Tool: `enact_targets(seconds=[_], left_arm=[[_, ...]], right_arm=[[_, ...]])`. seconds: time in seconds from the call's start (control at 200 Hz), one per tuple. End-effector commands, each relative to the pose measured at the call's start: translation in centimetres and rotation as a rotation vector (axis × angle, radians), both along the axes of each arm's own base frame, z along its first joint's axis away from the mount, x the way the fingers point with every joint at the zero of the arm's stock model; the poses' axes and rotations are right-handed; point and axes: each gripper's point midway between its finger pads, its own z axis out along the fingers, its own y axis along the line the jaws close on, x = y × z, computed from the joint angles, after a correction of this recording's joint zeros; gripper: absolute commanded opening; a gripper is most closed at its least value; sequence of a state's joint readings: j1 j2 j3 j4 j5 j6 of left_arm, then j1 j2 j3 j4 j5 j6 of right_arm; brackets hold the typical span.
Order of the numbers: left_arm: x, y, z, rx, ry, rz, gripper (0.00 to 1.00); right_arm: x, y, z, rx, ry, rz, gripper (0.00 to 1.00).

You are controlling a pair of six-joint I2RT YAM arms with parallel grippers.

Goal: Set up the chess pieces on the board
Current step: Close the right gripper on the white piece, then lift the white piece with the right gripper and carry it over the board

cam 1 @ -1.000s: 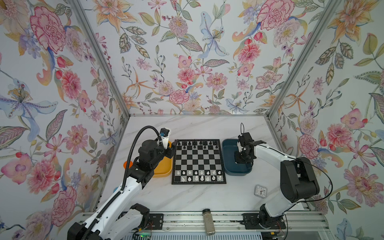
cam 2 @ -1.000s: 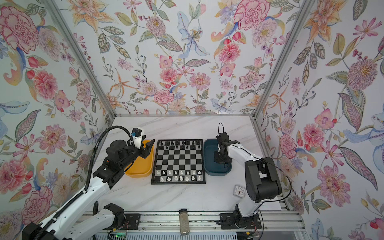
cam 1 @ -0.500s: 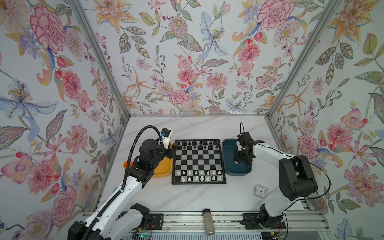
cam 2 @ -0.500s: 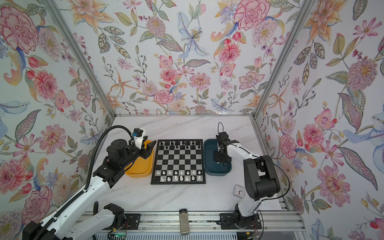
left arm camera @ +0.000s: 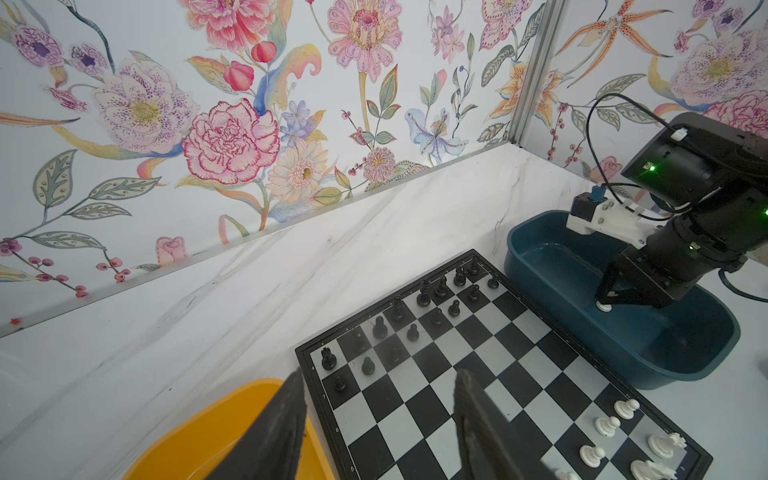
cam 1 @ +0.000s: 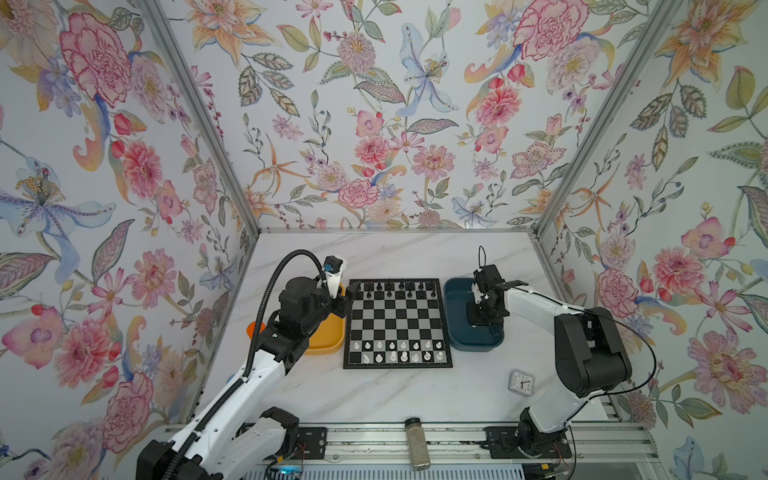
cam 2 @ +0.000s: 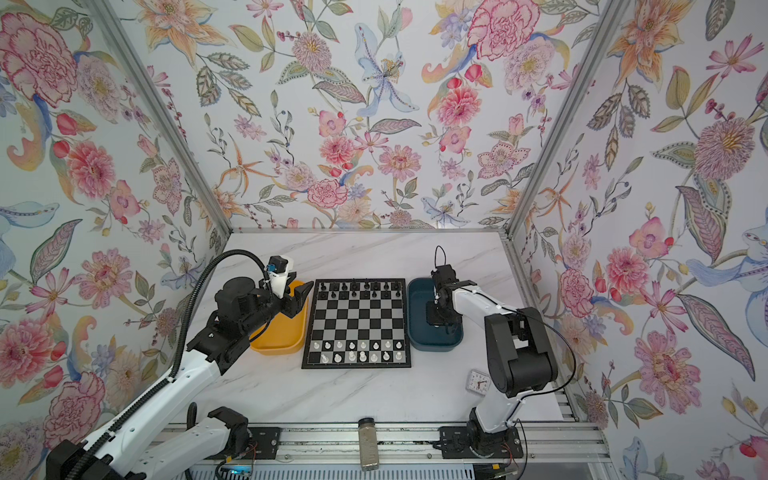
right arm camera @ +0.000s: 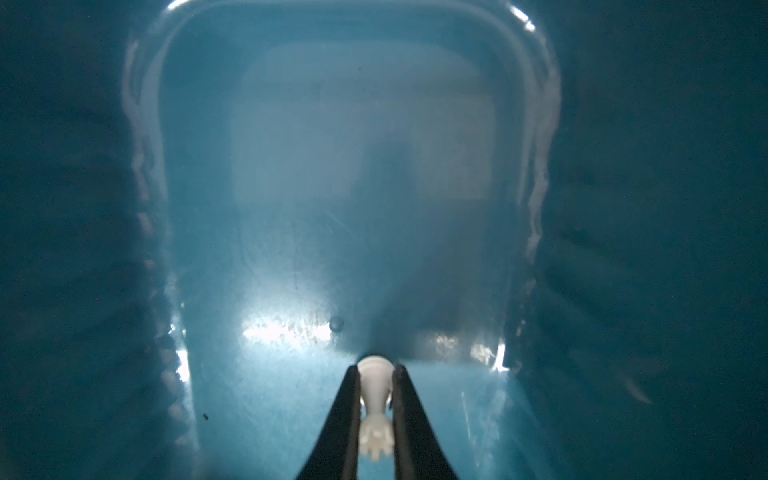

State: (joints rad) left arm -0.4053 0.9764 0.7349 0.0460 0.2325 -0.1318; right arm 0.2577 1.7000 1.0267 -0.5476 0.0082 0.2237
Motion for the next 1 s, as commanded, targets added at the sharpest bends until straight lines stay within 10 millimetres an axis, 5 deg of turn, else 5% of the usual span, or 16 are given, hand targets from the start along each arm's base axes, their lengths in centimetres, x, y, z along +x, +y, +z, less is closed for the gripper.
enact_targets(seconds=[0.0,0.07,0.996], left_arm=[[0.2,0.1,1.1,0.006,-0.022,-0.007,0.58],[0.2,-0.1,1.1,0.005,-0.023,-0.012,0.59],[0.3,-0.1,0.6,0.015,-0.007,-0.025,0.58]], right_arm=[[0.6,0.4,0.3,0.010,-0.009,0.002,0.08],[0.5,0.5,0.4,0.010,-0.008,0.003,0.00],[-0.1,2.9,5.3,-0.030,-0.029,0.121,0.00]])
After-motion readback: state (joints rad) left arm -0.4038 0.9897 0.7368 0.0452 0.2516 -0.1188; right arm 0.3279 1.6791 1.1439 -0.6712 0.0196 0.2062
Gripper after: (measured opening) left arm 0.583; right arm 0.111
